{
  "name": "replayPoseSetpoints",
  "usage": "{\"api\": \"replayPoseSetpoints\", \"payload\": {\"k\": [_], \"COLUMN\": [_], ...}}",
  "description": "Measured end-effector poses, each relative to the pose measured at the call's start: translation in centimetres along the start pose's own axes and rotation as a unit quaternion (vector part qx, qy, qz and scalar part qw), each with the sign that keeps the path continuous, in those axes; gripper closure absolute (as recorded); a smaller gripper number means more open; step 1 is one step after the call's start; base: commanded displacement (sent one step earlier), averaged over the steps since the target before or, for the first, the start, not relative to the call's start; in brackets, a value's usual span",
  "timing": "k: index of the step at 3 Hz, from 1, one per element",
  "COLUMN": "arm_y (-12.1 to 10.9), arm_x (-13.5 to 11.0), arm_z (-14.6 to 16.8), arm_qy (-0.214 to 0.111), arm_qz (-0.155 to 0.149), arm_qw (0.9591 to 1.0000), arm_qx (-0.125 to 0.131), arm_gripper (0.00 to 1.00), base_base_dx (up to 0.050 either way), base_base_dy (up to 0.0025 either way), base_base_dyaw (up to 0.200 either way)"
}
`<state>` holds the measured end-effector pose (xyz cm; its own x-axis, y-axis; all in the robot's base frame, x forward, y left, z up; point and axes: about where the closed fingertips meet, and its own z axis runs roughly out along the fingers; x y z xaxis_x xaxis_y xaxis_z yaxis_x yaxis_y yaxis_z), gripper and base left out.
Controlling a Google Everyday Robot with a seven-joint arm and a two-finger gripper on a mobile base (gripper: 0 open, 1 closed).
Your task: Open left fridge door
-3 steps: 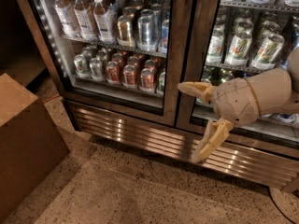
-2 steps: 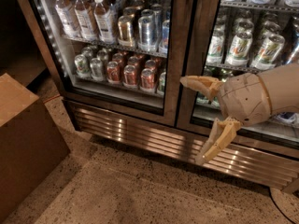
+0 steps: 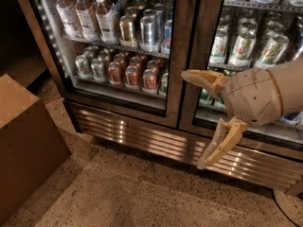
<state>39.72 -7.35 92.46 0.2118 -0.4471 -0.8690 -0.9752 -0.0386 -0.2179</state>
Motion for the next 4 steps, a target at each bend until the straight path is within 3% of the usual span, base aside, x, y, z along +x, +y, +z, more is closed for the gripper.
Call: {"api": "replayPoseSetpoints", "payload": {"k": [1,2,3,4], "arm_y": [0.0,0.1,0.0,-0.1], "arm_x": [-0.1,0.0,0.3,0.5], "arm_z": [0.1,0.8,1.5,1.6], "arm_qy": [-0.005,-0.082,-0.177,-0.180], "arm_qz": [-0.001,0.001,0.003,0.006], "arm_qw": [1.0000,0.9962,0.9824,0.9819], "arm_qx": [-0.003,-0.029,-0.058,-0.058], "arm_gripper": [0.00,0.00,0.00,0.00], "base_base_dx": [0.000,0.000,0.000,0.000], "base_base_dy": [0.00000,0.00000,0.00000,0.00000], "base_base_dyaw": [0.000,0.000,0.000,0.000]}}
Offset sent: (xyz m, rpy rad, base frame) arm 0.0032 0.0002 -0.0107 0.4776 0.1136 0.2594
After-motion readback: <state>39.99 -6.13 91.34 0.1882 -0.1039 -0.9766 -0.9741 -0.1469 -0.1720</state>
